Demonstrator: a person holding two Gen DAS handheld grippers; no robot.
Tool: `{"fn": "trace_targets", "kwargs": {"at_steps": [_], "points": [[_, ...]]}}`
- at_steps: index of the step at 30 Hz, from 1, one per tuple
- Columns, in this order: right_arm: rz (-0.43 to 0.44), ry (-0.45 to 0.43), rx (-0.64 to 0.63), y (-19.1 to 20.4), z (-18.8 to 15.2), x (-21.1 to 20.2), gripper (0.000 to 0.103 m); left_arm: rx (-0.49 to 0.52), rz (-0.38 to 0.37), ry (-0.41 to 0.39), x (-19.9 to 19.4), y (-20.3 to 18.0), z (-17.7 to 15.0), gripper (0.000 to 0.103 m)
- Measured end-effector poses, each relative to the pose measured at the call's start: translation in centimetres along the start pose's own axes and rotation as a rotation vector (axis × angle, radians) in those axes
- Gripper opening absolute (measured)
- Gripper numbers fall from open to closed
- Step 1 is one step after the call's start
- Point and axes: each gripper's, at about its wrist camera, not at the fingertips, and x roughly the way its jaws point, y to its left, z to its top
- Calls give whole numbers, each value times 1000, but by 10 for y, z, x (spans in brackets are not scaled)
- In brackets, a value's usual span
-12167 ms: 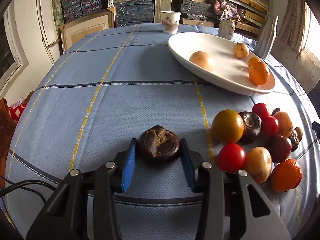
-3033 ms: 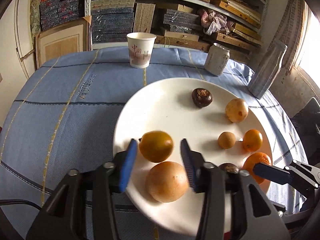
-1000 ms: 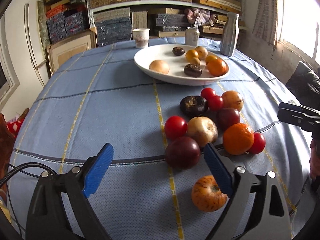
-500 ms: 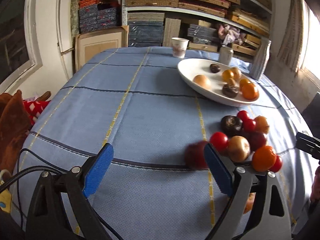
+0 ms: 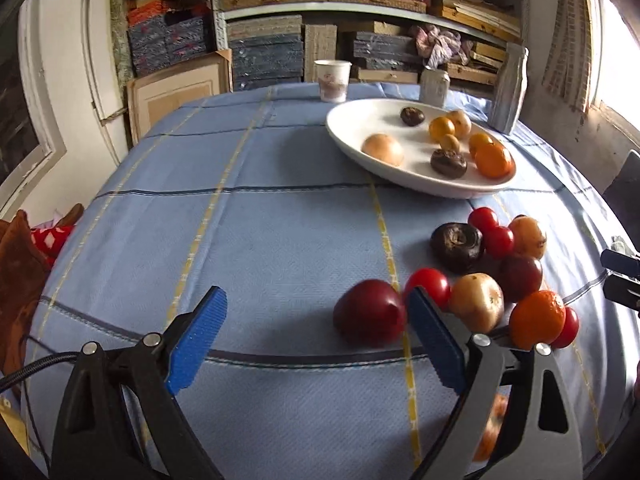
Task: Organize fruits
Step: 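Grasp a dark red plum with the left tool while the right tool grasps a red tomato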
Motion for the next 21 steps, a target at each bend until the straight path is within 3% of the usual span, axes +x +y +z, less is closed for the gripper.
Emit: {"fn": "trace_targets", "kwargs": {"at_steps": [10, 14, 16, 21], "points": [[2, 11, -19, 4, 0, 2, 82, 36, -34, 24, 5, -12, -3, 88], [5, 8, -47, 10, -1, 2, 82, 57, -86, 43, 6, -19, -6, 57], [5, 13, -71, 15, -2, 4, 82, 56, -109, 54, 7, -19, -8, 48], [2, 25, -111, 25, -5, 7, 82, 47, -139, 61, 9, -19, -8, 40]]}}
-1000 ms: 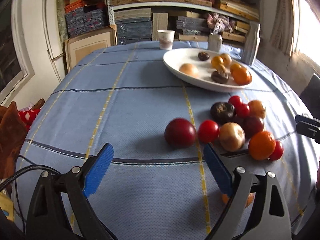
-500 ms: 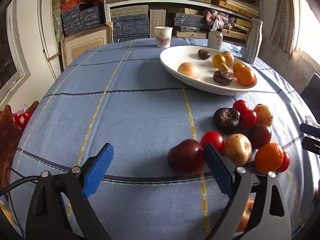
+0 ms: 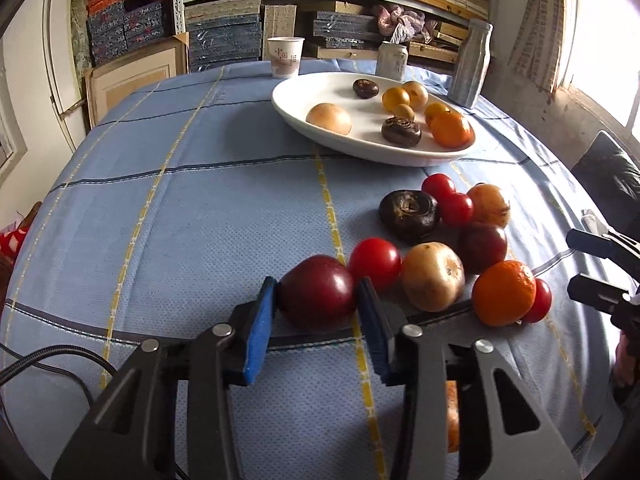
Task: Organize fruits
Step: 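Grasp a dark red plum with the left tool while the right tool grasps a red tomato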
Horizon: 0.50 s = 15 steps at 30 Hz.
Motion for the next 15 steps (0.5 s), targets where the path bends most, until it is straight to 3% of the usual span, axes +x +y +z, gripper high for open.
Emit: {"fn": "trace_targets", "kwargs": {"at_steps": [6, 15], "points": [[10, 31, -43, 11, -1, 7, 77, -3, -2, 0, 0, 0, 0, 40], [48, 149, -84, 27, -4, 31, 45, -19, -10, 2, -1, 4, 1, 40]]}}
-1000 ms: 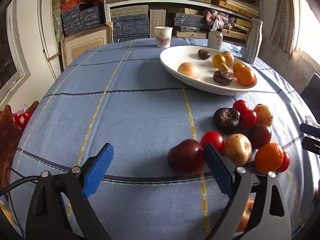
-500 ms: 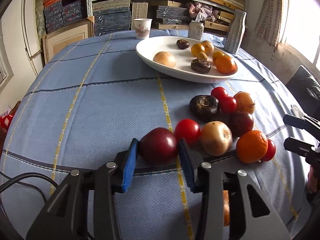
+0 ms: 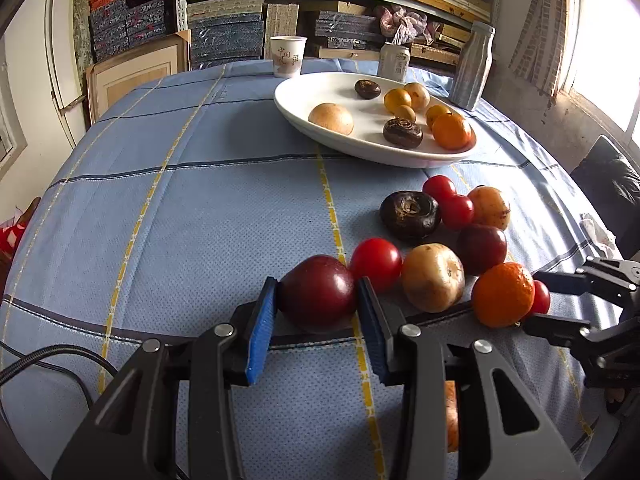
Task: Organize fruits
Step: 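Grasp a dark red plum with the left tool while the right tool grasps a red tomato, then carry the plum and tomato onto the white plate and open both tools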
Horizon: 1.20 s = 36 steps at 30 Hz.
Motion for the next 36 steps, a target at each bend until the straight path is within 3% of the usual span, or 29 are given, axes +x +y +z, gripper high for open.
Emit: {"fn": "trace_targets", "kwargs": {"at_steps": [6, 13, 19, 23, 29, 36], "points": [[19, 8, -2, 3, 1, 4, 34, -5, -5, 0, 0, 0, 0, 40], [26, -10, 23, -2, 1, -1, 33, -1, -13, -7, -1, 0, 0, 39], [-15, -98, 78, -15, 9, -22, 33, -2, 13, -46, -12, -1, 10, 39], [-34, -151, 113, -27, 29, -47, 33, 9, 24, -87, -26, -3, 42, 39], [-78, -265, 115, -38, 93, -82, 33, 15, 7, -166, -33, -17, 115, 39], [-34, -259, 168, -53, 140, -44, 33, -23, -11, -141, 19, -19, 161, 39]]}}
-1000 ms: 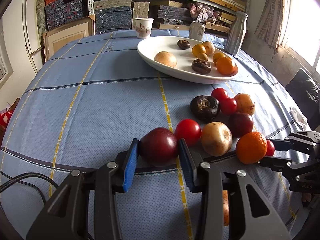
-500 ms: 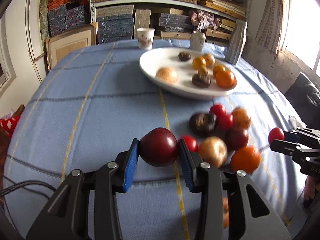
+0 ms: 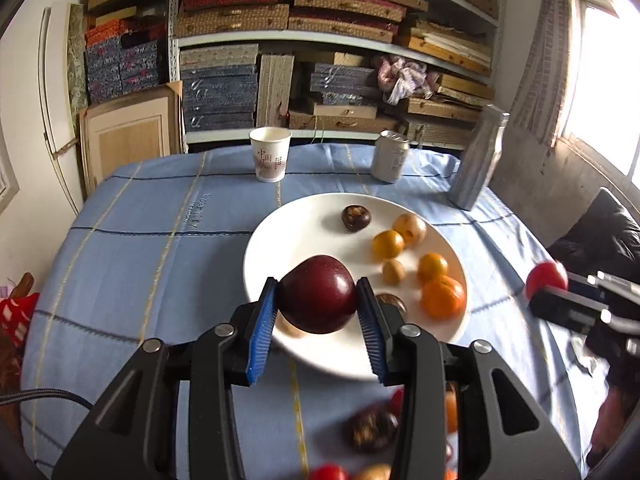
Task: Organize fruits
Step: 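Carry the plum and tomato onto the white plate and open both tools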
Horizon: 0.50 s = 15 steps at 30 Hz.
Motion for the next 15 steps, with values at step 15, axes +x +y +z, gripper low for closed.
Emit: {"fn": "trace_targets", "kwargs": {"at_steps": [15], "points": [[-19, 114, -49, 0, -2, 93, 33, -36, -1, 69, 96, 24, 16, 39]]}}
